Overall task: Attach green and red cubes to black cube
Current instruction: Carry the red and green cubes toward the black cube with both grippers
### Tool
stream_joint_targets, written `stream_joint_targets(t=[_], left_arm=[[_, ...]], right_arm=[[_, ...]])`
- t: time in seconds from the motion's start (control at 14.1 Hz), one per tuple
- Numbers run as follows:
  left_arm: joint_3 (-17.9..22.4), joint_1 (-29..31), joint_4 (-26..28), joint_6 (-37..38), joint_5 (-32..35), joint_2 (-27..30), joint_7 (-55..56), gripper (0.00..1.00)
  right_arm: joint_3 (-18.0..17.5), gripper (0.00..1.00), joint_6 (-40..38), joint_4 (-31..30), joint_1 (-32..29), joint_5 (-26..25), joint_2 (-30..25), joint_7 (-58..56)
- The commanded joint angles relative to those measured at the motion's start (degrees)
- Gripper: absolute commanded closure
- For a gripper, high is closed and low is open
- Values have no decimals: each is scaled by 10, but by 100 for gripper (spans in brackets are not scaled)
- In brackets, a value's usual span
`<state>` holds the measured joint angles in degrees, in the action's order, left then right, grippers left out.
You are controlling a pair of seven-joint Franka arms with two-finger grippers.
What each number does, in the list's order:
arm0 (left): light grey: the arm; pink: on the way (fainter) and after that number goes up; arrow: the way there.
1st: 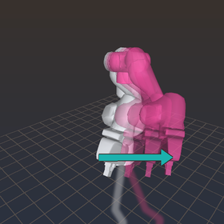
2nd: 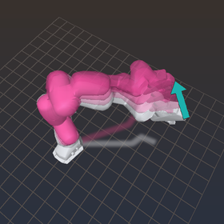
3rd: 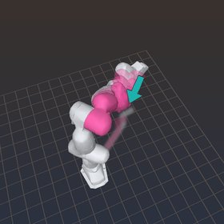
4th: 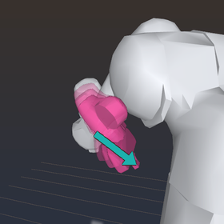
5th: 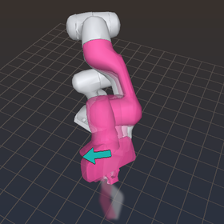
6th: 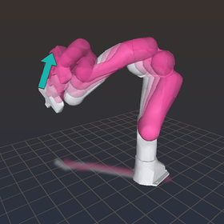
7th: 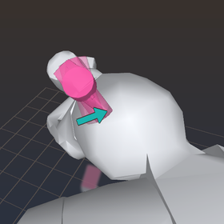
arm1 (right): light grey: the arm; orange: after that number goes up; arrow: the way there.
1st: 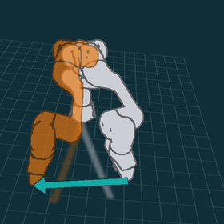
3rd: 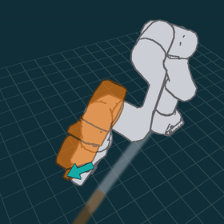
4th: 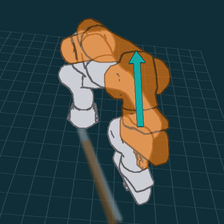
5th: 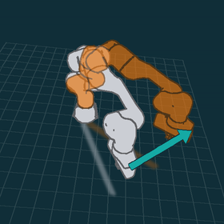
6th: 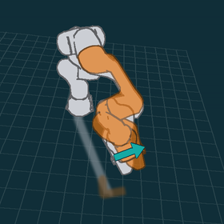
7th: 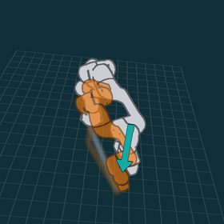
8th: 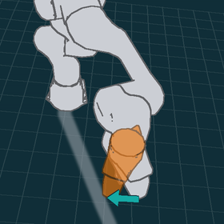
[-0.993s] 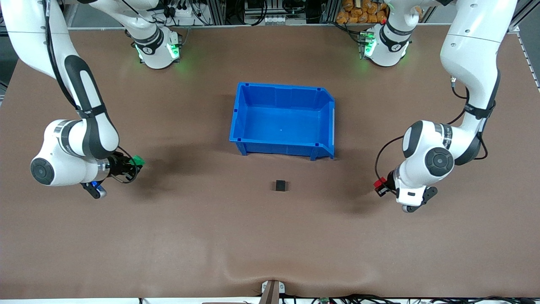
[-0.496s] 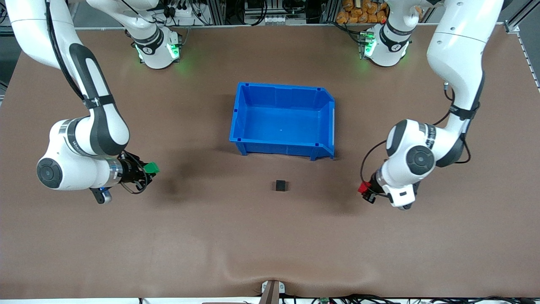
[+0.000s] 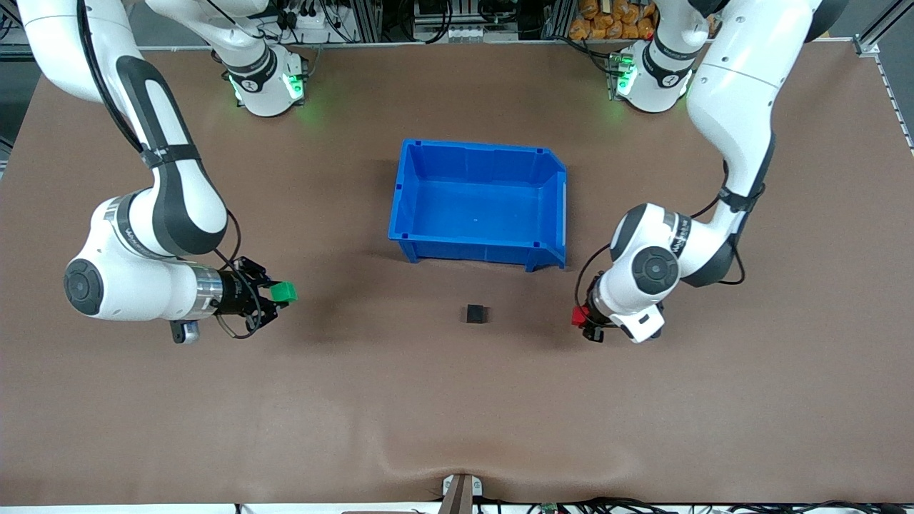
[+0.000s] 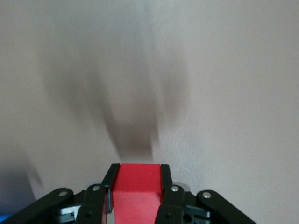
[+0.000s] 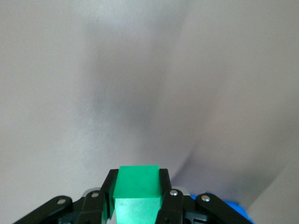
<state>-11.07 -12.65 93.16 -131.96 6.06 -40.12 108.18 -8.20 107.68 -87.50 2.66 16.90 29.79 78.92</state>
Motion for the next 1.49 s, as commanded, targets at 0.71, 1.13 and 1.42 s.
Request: stream_joint_targets(t=[0.71, 1.13, 1.42], left_arm=[[3, -69, -91, 32, -85, -73, 20, 98], [4, -104, -145, 18, -86, -111, 47, 98], [5, -114, -152, -23, -86, -128, 61, 97]], right_arm=[[1, 100, 103, 100, 106, 9, 76, 283], [4, 100, 162, 101, 160, 6, 102, 366], [5, 100, 200, 102, 186, 4, 123, 387]])
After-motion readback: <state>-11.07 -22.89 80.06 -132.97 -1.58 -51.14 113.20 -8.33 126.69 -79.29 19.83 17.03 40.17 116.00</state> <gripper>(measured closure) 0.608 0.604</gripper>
